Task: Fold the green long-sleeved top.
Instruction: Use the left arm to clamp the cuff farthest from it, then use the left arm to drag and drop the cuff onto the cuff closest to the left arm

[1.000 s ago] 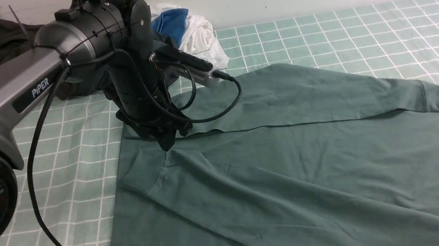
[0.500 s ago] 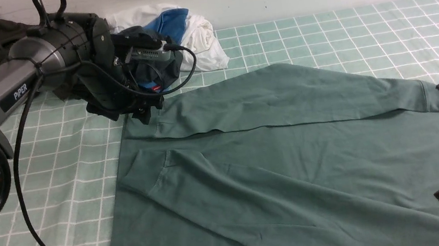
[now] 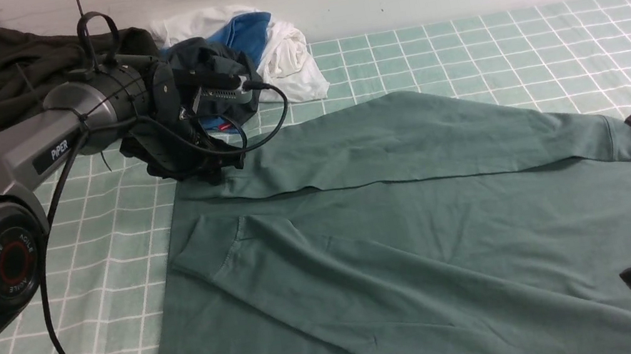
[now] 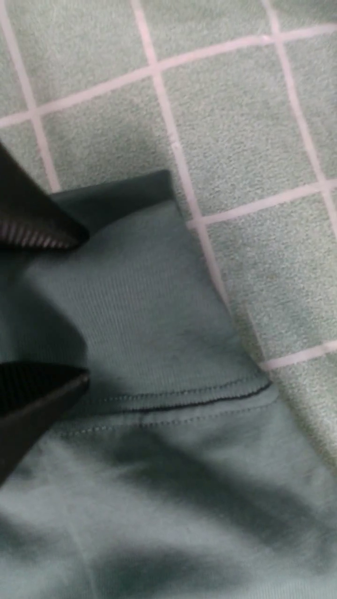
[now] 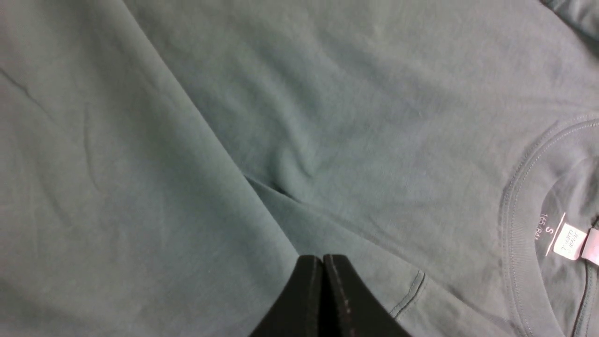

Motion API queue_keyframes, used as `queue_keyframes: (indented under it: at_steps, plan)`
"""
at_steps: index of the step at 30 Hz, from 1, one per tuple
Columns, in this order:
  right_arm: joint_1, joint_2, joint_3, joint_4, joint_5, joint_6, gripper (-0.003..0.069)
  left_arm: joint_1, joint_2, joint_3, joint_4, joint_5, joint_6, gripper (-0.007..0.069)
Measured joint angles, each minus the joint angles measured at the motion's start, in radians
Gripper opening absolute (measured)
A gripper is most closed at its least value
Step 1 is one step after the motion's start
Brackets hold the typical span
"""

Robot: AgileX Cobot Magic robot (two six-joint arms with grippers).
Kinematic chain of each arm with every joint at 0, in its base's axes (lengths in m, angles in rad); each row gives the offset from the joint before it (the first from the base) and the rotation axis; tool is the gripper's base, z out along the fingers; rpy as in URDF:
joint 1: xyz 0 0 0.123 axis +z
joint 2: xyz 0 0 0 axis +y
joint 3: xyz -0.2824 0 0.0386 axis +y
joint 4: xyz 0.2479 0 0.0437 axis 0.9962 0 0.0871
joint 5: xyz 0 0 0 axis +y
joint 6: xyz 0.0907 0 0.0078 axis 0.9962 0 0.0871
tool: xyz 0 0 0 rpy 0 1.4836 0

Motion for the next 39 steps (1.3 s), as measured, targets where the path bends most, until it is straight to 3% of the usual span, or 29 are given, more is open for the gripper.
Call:
queue_keyframes:
  at_steps: [5, 8, 13, 20, 28, 34, 39]
  plan:
    - [0.000, 0.000, 0.000, 0.000, -0.001, 0.000, -0.0014, -0.001, -0.016, 0.000, -0.001, 0.009, 0.004, 0.0070]
    - [0.000, 0.000, 0.000, 0.000, -0.002, 0.000, -0.0014, -0.008, -0.039, 0.000, -0.001, 0.028, 0.009, 0.0016]
    - [0.000, 0.000, 0.000, 0.001, -0.003, 0.000, -0.0014, -0.031, -0.101, 0.000, -0.027, 0.093, 0.011, 0.0013]
    - [0.000, -0.006, 0.000, 0.015, -0.004, 0.000, -0.0014, -0.136, -0.311, 0.000, -0.140, 0.263, 0.098, 0.0011]
    - [0.001, -0.131, 0.000, 0.056, 0.003, 0.000, -0.0014, -0.162, -0.562, 0.005, -0.228, 0.420, 0.050, 0.0010]
    - [0.001, -0.239, 0.000, 0.063, 0.014, 0.000, -0.0014, -0.162, -0.742, 0.215, -0.244, 0.465, -0.008, 0.0010]
    - [0.001, -0.254, 0.000, 0.070, 0.041, 0.000, -0.0014, -0.162, -0.836, 0.529, -0.245, 0.378, -0.033, 0.0011]
